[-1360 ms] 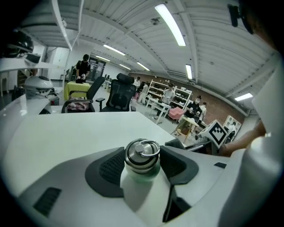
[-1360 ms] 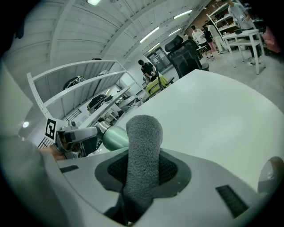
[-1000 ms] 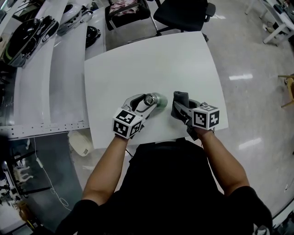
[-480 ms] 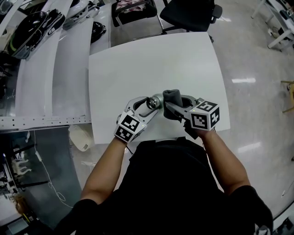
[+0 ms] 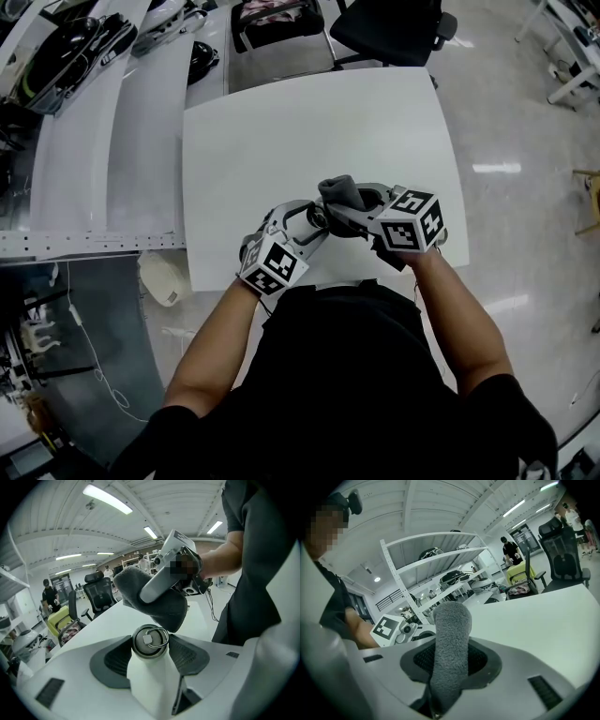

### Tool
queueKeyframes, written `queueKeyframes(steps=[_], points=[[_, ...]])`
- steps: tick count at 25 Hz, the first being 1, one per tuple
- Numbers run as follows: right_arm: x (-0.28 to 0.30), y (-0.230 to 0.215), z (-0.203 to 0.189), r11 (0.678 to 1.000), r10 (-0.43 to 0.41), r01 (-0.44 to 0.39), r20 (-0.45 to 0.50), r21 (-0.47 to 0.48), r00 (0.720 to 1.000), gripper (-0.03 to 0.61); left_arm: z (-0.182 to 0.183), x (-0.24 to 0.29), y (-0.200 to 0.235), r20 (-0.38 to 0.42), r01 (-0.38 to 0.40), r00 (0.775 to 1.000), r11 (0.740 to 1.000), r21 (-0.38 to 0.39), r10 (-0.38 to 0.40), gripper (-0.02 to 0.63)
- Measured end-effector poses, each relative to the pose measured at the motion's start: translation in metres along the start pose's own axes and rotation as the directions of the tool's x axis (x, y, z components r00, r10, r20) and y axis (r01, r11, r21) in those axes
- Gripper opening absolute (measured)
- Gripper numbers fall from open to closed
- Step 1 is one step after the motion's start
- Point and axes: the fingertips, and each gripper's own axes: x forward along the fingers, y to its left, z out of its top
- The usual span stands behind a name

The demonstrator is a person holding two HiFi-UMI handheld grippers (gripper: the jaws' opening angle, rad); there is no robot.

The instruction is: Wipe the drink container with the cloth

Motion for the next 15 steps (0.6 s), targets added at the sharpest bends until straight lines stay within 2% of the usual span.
queueKeyframes(steps=[15], points=[[0.008, -0.028, -0.028, 0.996, -0.078, 0.079, -0.034, 0.05, 0.996, 0.112, -0.004, -0.004, -0.004, -0.011, 0.002, 1.0, 0.999, 0.048, -0.002, 0.256]])
